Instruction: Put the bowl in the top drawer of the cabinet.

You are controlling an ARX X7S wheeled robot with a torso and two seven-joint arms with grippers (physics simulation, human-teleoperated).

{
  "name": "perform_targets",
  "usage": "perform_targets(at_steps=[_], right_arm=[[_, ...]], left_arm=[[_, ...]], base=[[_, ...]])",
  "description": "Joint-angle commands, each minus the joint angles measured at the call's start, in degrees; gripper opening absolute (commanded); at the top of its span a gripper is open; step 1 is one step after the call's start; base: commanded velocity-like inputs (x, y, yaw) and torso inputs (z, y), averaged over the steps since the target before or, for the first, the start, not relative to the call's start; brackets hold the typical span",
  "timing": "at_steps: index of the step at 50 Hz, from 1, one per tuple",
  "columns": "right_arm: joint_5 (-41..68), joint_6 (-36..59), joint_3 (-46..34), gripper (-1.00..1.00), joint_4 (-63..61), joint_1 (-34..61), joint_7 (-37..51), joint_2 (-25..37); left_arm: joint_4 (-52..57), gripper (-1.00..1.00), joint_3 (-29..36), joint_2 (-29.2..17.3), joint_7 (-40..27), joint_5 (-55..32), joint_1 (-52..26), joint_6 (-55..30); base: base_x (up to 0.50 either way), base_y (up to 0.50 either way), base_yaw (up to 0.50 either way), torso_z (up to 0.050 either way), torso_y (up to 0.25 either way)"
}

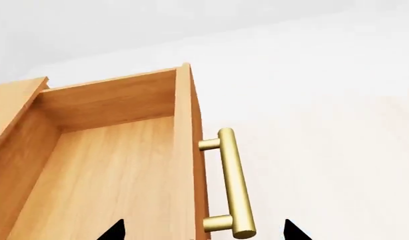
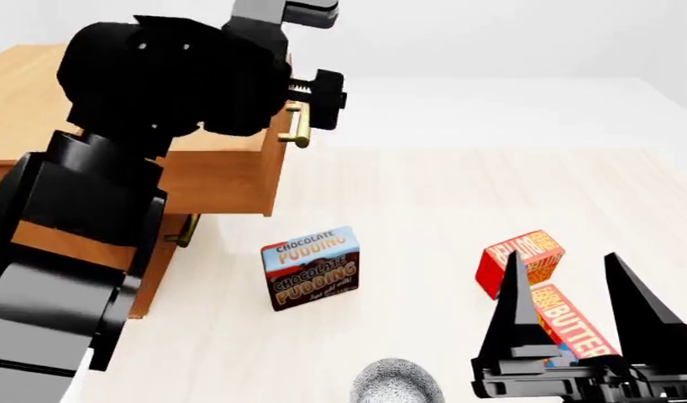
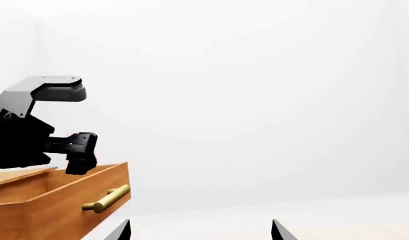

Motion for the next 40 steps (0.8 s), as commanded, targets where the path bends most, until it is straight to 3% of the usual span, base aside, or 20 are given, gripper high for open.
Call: perform_targets(at_steps=[1, 5, 11, 18, 23, 29, 32, 40], right_arm=[[0.33, 1.24, -0.63, 1.0, -0.95, 1.02, 1.2, 0.86], [0.33, 1.48, -1.02, 1.0, -1.12, 1.39, 1.61, 1.13], [0.72, 1.53, -1.08, 1.0, -1.47, 1.63, 2.27, 1.78], [0.67, 1.37, -1.67, 1.0, -1.37, 1.88, 2.77, 2.44], [0.79, 1.19, -1.77, 1.0, -1.72, 1.65, 3.35, 2.95], [0.28, 1.12, -2.61, 1.0, -2.12, 1.61, 4.17, 3.52], [0.16, 0.97, -3.09, 1.0, -2.24, 1.72, 4.58, 3.82], [0.41, 0.16, -3.9, 1.0, -2.47, 1.88, 6.01, 5.2]], left_arm=[[15.84, 1.0, 2.75, -4.21, -7.0, 3.77, 2.82, 7.01], [22.14, 1.0, 3.09, -5.91, -9.0, 4.04, 3.49, 7.09], [33.28, 1.0, 0.82, -8.03, -12.24, -3.28, 5.41, -0.5], [44.33, 1.0, -8.52, -8.89, -22.16, -21.67, 9.7, -11.58], [46.99, 1.0, -12.78, -9.07, -32.17, -37.35, 11.82, -14.63], [53.01, 1.0, -7.18, -13.15, -46.96, -55.49, 12.56, -13.29], [56.32, 1.0, -3.69, -15.12, -51.02, -61.82, 13.41, -10.42], [63.14, 1.0, 2.0, -18.83, -51.42, -65.27, 16.33, -3.84]], base=[[0.0, 0.0, 0.0, 0.0, 0.0], [0.0, 0.0, 0.0, 0.0, 0.0], [0.0, 0.0, 0.0, 0.0, 0.0], [0.0, 0.0, 0.0, 0.0, 0.0], [0.0, 0.0, 0.0, 0.0, 0.0], [0.0, 0.0, 0.0, 0.0, 0.0], [0.0, 0.0, 0.0, 0.0, 0.0], [0.0, 0.0, 0.0, 0.0, 0.0]])
